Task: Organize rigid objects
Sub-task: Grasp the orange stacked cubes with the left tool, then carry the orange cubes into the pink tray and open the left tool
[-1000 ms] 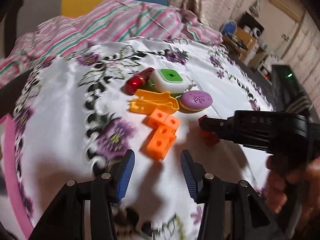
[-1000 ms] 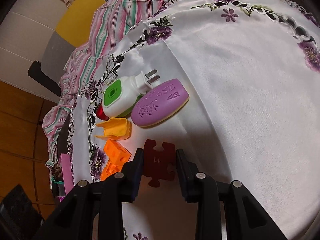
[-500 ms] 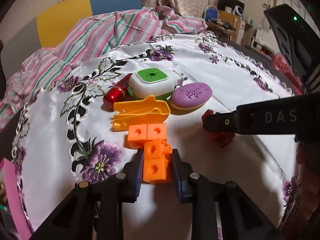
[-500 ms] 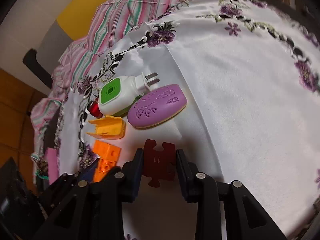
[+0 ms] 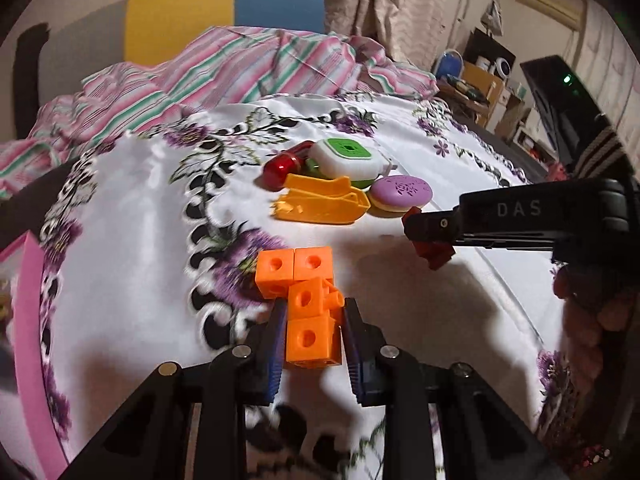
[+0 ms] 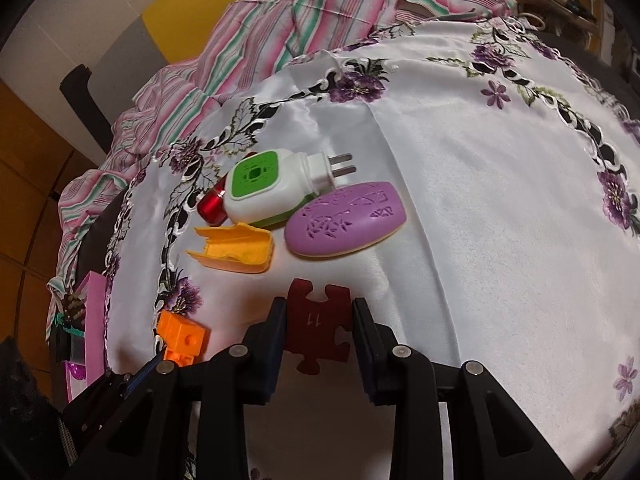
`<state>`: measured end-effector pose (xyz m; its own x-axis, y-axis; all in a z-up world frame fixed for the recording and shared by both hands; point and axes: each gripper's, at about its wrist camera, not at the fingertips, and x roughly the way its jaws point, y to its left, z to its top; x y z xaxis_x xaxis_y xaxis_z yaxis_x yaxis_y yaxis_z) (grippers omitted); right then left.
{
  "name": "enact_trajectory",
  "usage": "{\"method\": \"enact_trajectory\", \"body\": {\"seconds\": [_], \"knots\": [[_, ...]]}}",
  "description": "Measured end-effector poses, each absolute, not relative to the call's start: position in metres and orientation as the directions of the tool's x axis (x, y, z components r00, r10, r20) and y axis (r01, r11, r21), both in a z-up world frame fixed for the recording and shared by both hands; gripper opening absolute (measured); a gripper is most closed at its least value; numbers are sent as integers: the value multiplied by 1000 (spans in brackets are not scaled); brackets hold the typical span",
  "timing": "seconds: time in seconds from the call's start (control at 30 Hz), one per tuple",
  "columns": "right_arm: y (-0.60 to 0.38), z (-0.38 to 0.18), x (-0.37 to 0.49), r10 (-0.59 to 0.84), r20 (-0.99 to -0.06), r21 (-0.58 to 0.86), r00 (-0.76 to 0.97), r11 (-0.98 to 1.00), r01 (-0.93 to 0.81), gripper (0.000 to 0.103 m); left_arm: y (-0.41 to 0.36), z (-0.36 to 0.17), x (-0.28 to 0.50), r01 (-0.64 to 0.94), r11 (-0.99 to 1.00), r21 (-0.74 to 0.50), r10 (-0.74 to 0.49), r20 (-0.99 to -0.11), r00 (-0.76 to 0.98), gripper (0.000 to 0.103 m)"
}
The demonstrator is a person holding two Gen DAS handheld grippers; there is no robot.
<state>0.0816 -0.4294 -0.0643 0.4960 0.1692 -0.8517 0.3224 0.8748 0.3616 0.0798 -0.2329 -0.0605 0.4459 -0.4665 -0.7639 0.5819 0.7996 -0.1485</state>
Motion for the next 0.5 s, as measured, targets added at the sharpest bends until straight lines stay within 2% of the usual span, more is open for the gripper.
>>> {"method": "enact_trajectory", "body": {"seconds": [0.5], "knots": [[-400,-48,85,153,-831,296,535,935,193,33,-173,-38,33,534,813,-232,-521,-697,492,25]]}}
